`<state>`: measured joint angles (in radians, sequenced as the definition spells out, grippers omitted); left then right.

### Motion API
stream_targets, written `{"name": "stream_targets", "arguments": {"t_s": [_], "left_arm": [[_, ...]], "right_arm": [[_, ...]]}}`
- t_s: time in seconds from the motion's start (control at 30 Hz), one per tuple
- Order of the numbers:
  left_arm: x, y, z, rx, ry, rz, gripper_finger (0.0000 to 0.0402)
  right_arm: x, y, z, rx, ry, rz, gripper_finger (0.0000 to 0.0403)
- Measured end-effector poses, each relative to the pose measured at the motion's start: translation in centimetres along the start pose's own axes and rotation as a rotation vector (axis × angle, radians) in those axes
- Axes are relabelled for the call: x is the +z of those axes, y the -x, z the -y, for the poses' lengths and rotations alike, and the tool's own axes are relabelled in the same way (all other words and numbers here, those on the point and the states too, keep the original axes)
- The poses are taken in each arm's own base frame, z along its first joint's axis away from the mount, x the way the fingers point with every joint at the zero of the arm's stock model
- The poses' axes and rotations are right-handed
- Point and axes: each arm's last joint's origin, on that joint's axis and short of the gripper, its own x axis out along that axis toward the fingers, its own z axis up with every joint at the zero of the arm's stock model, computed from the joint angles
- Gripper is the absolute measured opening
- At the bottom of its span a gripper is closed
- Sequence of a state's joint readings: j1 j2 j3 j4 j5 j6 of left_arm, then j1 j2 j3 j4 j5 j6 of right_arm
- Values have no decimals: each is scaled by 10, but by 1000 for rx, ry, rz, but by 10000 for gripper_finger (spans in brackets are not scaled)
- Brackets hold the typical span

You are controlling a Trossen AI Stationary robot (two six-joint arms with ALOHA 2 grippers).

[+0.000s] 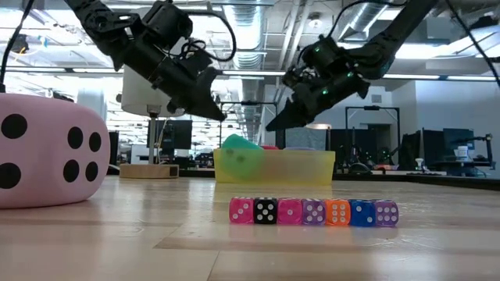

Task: Pick & Place Dice
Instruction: Adjust the big light blue dice in the yellow bin

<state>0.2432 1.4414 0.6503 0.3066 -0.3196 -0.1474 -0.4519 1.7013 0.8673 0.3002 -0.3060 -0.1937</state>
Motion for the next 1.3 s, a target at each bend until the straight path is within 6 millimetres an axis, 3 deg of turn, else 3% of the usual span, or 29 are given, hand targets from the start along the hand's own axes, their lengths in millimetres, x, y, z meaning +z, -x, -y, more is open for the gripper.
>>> {"name": "stream_targets", "arguments": {"t_s": [0.17, 0.43, 0.77, 1.13, 1.3], "left_arm": [[0, -2, -6, 42, 27, 0, 1], [-9, -20, -20, 97, 71, -21, 1], [-7, -29, -41, 34, 120, -18, 0], [-12, -33, -34, 18, 113, -29, 0], [-21, -42, -24, 26, 83, -24, 0]], "right_arm": [[0, -10, 7, -11, -19, -48, 0], [-1, 5, 25, -61, -84, -145, 0], [-2, 3, 27, -65, -79, -132, 0], [-1, 3, 26, -76, -77, -135, 0], [-13, -12, 23, -61, -81, -151, 0]]}}
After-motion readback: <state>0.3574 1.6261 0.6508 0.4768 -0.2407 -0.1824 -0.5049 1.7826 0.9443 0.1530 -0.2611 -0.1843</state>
